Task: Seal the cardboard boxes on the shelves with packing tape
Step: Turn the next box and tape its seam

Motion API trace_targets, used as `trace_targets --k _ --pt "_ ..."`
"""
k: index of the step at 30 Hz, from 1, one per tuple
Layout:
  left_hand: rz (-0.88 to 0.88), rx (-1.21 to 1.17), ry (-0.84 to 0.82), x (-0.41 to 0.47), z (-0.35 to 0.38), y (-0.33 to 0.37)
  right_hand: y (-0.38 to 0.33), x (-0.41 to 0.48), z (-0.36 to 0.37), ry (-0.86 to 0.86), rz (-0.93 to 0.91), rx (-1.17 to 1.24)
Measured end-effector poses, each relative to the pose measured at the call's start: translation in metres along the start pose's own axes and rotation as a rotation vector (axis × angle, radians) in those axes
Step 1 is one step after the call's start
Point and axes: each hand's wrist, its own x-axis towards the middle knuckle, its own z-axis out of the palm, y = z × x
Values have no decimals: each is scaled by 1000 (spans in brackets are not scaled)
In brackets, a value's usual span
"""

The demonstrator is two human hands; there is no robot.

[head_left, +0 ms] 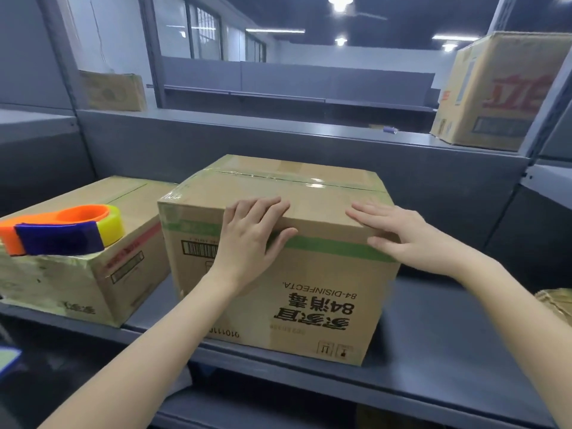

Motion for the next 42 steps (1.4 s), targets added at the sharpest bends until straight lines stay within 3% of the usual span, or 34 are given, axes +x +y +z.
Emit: trace_targets --k 5,11,15,24,35,42 --pt "-4 -48 -68 3 0 -7 -16 2 14 233 45 -14" --pt "27 -139 -154 4 -7 -17 -35 10 14 314 149 42" --pt "121 -195 -179 6 -18 -33 -64 35 16 347 268 -182" --pt "227 -158 -227 7 -68 -149 -169 143 63 322 95 -134" --pt "4 -157 -292 -29 -113 -251 -265 225 116 322 -112 -193" --pt "-205 -20 -335 -60 -145 -310 -313 263 149 198 -213 -145"
